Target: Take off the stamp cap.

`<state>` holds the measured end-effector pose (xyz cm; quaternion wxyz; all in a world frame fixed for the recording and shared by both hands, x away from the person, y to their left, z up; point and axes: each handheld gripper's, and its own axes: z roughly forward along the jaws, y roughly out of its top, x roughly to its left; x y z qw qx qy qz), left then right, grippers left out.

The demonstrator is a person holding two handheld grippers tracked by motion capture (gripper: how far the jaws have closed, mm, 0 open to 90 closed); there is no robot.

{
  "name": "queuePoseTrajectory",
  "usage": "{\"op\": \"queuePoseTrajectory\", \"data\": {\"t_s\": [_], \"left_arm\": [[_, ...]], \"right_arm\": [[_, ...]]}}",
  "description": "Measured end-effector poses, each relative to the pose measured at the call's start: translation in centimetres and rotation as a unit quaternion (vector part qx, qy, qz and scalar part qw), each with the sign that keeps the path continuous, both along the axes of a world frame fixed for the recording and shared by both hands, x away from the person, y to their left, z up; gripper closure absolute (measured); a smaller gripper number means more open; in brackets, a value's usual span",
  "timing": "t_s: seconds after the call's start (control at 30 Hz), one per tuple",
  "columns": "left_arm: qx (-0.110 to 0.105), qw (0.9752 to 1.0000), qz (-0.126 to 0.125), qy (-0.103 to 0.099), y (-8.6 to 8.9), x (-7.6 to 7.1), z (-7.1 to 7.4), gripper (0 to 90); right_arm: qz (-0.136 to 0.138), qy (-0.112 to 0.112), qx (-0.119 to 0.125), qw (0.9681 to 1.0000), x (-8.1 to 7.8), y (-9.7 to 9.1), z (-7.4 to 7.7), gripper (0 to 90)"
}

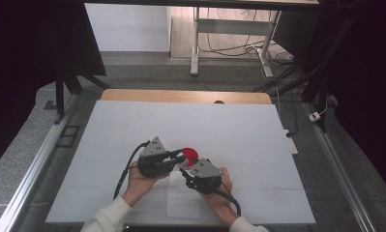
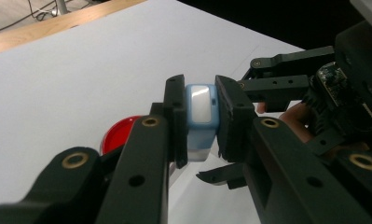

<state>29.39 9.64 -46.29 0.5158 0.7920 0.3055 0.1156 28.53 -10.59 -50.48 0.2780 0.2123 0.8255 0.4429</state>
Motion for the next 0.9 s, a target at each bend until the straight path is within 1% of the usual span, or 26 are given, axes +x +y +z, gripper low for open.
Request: {"op": "queuePoseTrajectory", "data": {"t_s": [0.1, 0.17, 0.23, 0.33, 0.57, 0.83, 0.9], "left_arm": [[0.0, 1.0, 0.001, 0.0, -0.06, -0.06, 0.0, 75.1], [-0.001, 1.0, 0.002, 0.001, -0.08, -0.05, -0.05, 75.1], [-0.001, 1.0, 0.003, 0.004, -0.06, 0.02, -0.16, 75.1], [-0.005, 0.9999, 0.004, 0.011, -0.03, 0.16, -0.36, 75.1], [-0.005, 0.9999, 0.004, 0.011, -0.06, 0.15, -0.4, 75.1], [-0.003, 0.9999, 0.006, 0.011, -0.09, 0.16, -0.45, 75.1], [-0.002, 0.9999, 0.006, 0.012, -0.13, 0.17, -0.51, 75.1]], "right_arm": [[-0.002, 0.002, -0.001, 1.0, 0.08, 0.01, -0.12, 50.3], [-0.003, 0.002, 0.001, 1.0, 0.15, -0.02, -0.11, 52.9], [-0.004, 0.001, 0.001, 1.0, 0.15, 0.01, -0.11, 53.5], [0.0, 0.002, 0.0, 1.0, 0.15, 0.08, -0.16, 56.0], [0.005, 0.004, -0.005, 1.0, 0.14, 0.17, -0.15, 61.6], [0.002, 0.007, -0.01, 0.9999, 0.18, 0.26, -0.22, 63.8], [0.002, 0.008, -0.008, 0.9999, 0.2, 0.33, -0.27, 63.8]]}}
